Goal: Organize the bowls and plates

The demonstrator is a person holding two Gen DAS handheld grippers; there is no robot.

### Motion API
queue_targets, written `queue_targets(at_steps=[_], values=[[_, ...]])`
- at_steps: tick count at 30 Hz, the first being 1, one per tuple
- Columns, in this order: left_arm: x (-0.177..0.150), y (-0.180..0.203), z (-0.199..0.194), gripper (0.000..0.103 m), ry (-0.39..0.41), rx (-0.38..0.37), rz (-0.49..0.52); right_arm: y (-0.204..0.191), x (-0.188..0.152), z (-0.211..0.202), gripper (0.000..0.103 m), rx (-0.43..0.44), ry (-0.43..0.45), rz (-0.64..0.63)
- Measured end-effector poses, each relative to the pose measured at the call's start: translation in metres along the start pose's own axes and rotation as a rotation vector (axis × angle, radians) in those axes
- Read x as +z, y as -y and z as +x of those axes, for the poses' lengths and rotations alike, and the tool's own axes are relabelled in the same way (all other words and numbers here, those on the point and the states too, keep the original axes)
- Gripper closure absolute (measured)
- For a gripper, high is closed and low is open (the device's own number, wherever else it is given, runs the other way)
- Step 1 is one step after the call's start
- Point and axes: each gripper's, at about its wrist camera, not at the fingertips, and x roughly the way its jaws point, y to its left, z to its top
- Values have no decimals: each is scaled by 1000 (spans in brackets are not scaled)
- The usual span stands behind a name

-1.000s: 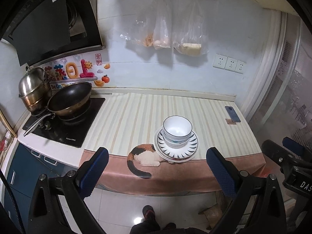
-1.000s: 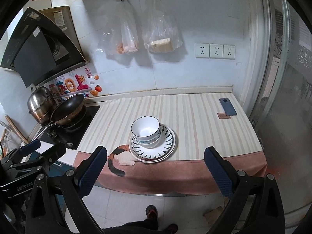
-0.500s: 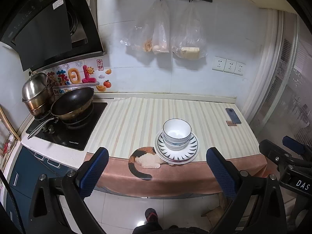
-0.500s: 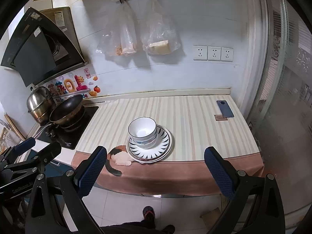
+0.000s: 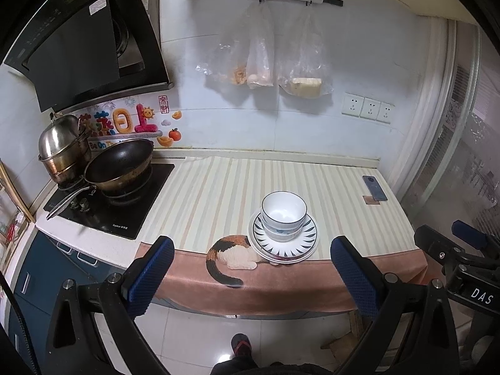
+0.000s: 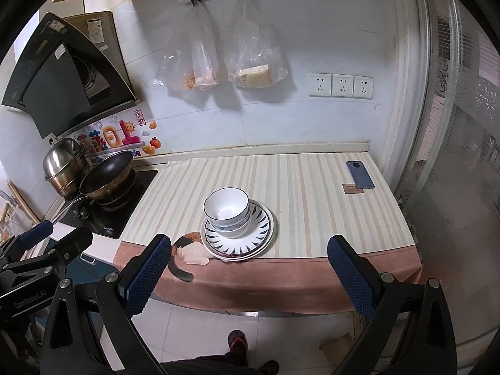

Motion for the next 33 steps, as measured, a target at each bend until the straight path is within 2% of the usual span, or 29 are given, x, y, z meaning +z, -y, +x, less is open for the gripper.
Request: queue_targets(at_steps=[33], values=[[0,-8,-2,0,-11,3,5,-8,-12,4,1,-8,-5,23]])
